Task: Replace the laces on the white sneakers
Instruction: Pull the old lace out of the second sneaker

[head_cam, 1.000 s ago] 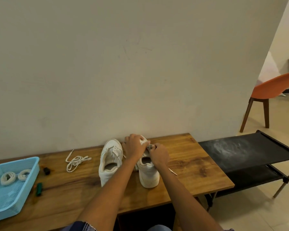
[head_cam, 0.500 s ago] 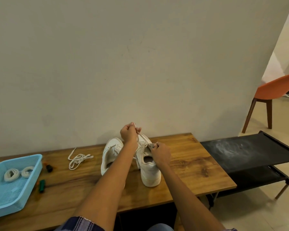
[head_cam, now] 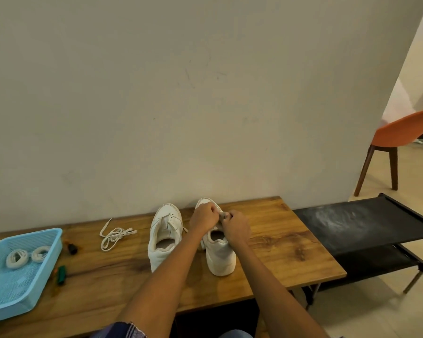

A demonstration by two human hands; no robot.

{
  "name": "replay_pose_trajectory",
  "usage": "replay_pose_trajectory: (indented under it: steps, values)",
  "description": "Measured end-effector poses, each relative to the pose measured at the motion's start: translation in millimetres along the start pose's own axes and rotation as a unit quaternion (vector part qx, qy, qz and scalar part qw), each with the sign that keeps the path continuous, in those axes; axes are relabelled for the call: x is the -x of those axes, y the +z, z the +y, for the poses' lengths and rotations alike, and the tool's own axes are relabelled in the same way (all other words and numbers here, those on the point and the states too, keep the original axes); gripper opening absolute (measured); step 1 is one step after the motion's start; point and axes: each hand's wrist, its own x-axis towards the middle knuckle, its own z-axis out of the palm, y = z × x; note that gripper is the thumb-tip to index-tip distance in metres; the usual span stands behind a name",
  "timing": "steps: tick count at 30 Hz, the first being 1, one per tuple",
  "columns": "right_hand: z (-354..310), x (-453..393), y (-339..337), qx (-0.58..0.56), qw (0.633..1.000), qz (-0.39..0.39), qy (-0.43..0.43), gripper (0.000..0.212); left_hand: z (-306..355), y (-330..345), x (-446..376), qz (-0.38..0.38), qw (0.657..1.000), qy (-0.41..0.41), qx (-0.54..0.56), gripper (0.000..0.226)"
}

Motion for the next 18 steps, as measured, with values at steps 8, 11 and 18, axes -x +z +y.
replay_pose_trajectory:
  steps: [8,11,18]
  values:
    - [1,-1,4,0.006,1.000,0.015,0.002,0.024,8,-52,-15,0.149,0.825,-0.155,0.522,0.031]
    - [0,0,1,0.006,1.000,0.009,0.002,0.024,0,-45,-13,0.051,0.941,-0.171,0.289,0.030]
    - [1,0,-1,0.012,1.000,0.005,-0.013,0.021,-9,-22,5,-0.094,0.981,-0.166,-0.035,0.041]
